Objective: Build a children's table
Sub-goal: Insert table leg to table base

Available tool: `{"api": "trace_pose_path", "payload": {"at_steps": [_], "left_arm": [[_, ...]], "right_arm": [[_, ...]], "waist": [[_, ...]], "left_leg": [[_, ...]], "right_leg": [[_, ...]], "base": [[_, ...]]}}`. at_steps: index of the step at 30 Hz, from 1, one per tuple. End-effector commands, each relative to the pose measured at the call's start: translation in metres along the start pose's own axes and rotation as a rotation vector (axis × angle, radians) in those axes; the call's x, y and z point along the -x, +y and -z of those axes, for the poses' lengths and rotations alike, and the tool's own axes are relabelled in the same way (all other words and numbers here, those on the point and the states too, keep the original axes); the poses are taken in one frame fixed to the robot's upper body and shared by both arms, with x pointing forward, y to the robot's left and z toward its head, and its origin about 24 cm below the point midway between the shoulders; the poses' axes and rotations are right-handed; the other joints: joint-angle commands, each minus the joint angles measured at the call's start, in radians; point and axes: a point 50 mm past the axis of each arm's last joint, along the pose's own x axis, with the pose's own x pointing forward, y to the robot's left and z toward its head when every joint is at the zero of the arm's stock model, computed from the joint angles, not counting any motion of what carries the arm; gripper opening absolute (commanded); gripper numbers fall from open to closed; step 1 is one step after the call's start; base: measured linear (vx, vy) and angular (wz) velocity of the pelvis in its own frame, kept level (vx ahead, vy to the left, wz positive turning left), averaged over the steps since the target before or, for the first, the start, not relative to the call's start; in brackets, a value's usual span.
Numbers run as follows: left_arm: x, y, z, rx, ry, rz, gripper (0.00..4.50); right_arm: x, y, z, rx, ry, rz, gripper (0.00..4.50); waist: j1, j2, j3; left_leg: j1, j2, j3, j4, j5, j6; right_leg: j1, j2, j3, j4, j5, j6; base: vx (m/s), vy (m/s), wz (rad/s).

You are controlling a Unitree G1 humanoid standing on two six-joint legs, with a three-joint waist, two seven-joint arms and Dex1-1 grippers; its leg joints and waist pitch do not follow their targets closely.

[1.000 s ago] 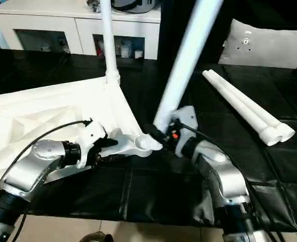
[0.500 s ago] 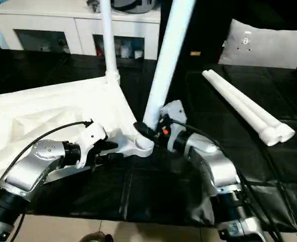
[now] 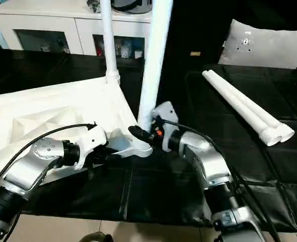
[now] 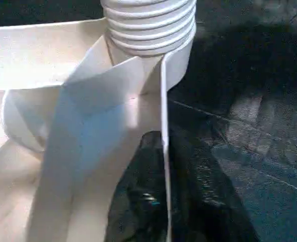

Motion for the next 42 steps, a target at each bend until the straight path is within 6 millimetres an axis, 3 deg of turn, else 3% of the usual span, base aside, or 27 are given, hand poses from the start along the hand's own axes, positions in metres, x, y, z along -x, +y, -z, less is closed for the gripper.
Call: {"api": "trace_pose_path", "payload": {"at_steps": [1, 11, 12, 20, 21, 22, 23, 24, 26, 28, 30, 33, 35, 36, 39, 40, 42], "left_arm": [[-0.004, -0.005, 0.003, -0.018, 0.016, 0.062, 0.08], [-0.002, -0.001, -0.005, -0.103, -0.043, 0.092, 0.0], [-0.002, -0.001, -0.005, -0.106, -0.043, 0.094, 0.0], [-0.002, -0.004, -0.004, -0.132, -0.05, 0.149, 0.0], [-0.002, -0.005, -0.004, -0.134, -0.052, 0.154, 0.0], [-0.002, -0.004, -0.004, -0.136, -0.054, 0.157, 0.0], [-0.003, -0.003, -0.004, -0.135, -0.057, 0.151, 0.0], [-0.003, -0.002, -0.004, -0.134, -0.059, 0.143, 0.0], [-0.003, -0.002, -0.004, -0.133, -0.06, 0.138, 0.0], [-0.004, 0.002, -0.005, -0.125, -0.06, 0.117, 0.0], [-0.004, 0.003, -0.005, -0.122, -0.061, 0.111, 0.0], [-0.004, 0.006, -0.005, -0.113, -0.065, 0.089, 0.0], [-0.004, 0.008, -0.006, -0.111, -0.065, 0.076, 0.0], [-0.004, 0.01, -0.005, -0.11, -0.063, 0.072, 0.0], [-0.003, 0.012, -0.005, -0.108, -0.059, 0.063, 0.0], [-0.003, 0.012, -0.004, -0.108, -0.059, 0.063, 0.0], [-0.003, 0.011, -0.004, -0.11, -0.055, 0.066, 0.0]], "right_arm": [[-0.001, -0.002, 0.007, 0.006, 0.054, 0.008, 1.91], [-0.001, -0.006, 0.008, 0.008, 0.087, -0.018, 1.91], [-0.001, -0.005, 0.008, 0.001, 0.087, -0.022, 1.91], [-0.005, -0.006, 0.015, -0.063, 0.074, -0.034, 1.91], [-0.004, -0.007, 0.017, -0.091, 0.061, -0.027, 1.91], [-0.003, -0.008, 0.019, -0.11, 0.052, -0.022, 1.91], [-0.001, -0.01, 0.021, -0.14, 0.034, -0.014, 1.91], [0.001, -0.011, 0.023, -0.163, 0.02, -0.008, 1.91], [0.002, -0.011, 0.024, -0.177, 0.011, -0.004, 1.91], [0.01, -0.012, 0.032, -0.233, -0.039, 0.016, 1.91], [0.012, -0.012, 0.035, -0.243, -0.05, 0.022, 1.91], [0.019, -0.008, 0.045, -0.266, -0.082, 0.03, 1.91], [0.023, -0.006, 0.051, -0.264, -0.102, 0.042, 1.91], [0.026, -0.004, 0.053, -0.259, -0.114, 0.054, 1.91], [0.03, -0.004, 0.057, -0.229, -0.122, 0.076, 1.91], [0.031, -0.004, 0.058, -0.218, -0.121, 0.079, 1.91], [0.033, -0.003, 0.06, -0.162, -0.095, 0.083, 1.91]], "waist": [[0.001, -0.001, -0.066], [0.003, -0.008, -0.066], [0.003, -0.012, -0.065], [0.002, -0.008, -0.065], [0.002, -0.001, -0.066], [0.002, -0.004, -0.065], [0.002, 0.003, -0.066], [0.001, 0.0, -0.066], [0.004, -0.002, -0.067], [0.006, 0.007, -0.067], [0.013, 0.003, -0.068], [0.02, 0.01, -0.069], [0.025, 0.007, -0.069], [0.029, 0.015, -0.07], [0.028, 0.012, -0.069], [0.029, 0.022, -0.069], [0.028, 0.018, -0.068]], "left_leg": [[0.036, 0.052, -0.019, -0.067, -0.163, -0.006], [0.035, 0.053, -0.018, -0.066, -0.158, 0.005], [0.036, 0.053, -0.017, -0.066, -0.164, 0.006], [0.039, 0.055, -0.019, -0.07, -0.197, -0.009], [0.039, 0.055, -0.019, -0.069, -0.201, -0.013], [0.039, 0.055, -0.019, -0.07, -0.206, -0.015], [0.04, 0.055, -0.02, -0.07, -0.21, -0.017], [0.041, 0.055, -0.019, -0.07, -0.215, -0.019], [0.04, 0.055, -0.019, -0.07, -0.206, -0.018], [0.042, 0.056, -0.019, -0.07, -0.219, -0.022], [0.04, 0.056, -0.02, -0.07, -0.222, -0.018], [0.041, 0.057, -0.02, -0.071, -0.23, -0.02], [0.041, 0.057, -0.02, -0.071, -0.229, -0.018], [0.041, 0.057, -0.022, -0.071, -0.229, -0.018], [0.04, 0.058, -0.023, -0.075, -0.247, -0.017], [0.041, 0.058, -0.024, -0.075, -0.258, -0.021], [0.041, 0.058, -0.025, -0.078, -0.281, -0.029]], "right_leg": [[0.023, -0.077, 0.028, -0.062, 0.021, -0.212], [0.023, -0.079, 0.029, -0.061, 0.017, -0.213], [0.022, -0.079, 0.029, -0.063, 0.007, -0.212], [0.019, -0.081, 0.03, -0.064, -0.028, -0.215], [0.018, -0.081, 0.03, -0.064, -0.027, -0.217], [0.019, -0.082, 0.03, -0.065, -0.027, -0.219], [0.018, -0.082, 0.03, -0.064, -0.025, -0.22], [0.018, -0.081, 0.03, -0.065, -0.02, -0.223], [0.02, -0.079, 0.029, -0.062, 0.001, -0.226], [0.017, -0.08, 0.03, -0.063, 0.008, -0.225], [0.021, -0.083, 0.029, -0.063, 0.009, -0.226], [0.018, -0.083, 0.029, -0.066, -0.008, -0.221], [0.018, -0.083, 0.03, -0.067, -0.01, -0.216], [0.018, -0.084, 0.029, -0.066, -0.012, -0.213], [0.017, -0.084, 0.029, -0.069, -0.036, -0.208], [0.014, -0.085, 0.029, -0.07, -0.05, -0.207], [0.015, -0.085, 0.03, -0.074, -0.079, -0.205]], "base": [[0.0, 0.0, 0.0], [0.0, 0.0, 0.0], [0.0, 0.0, 0.0], [0.0, 0.0, 0.0], [0.0, 0.0, 0.0], [0.0, 0.0, 0.0], [0.0, 0.0, 0.0], [0.0, 0.0, 0.0], [0.0, 0.0, 0.0], [0.0, 0.0, 0.0], [0.0, 0.0, 0.0], [0.0, 0.0, 0.0], [0.0, 0.0, 0.0], [0.0, 0.0, 0.0], [0.0, 0.0, 0.0], [0.0, 0.0, 0.0], [0.0, 0.0, 0.0]]}}
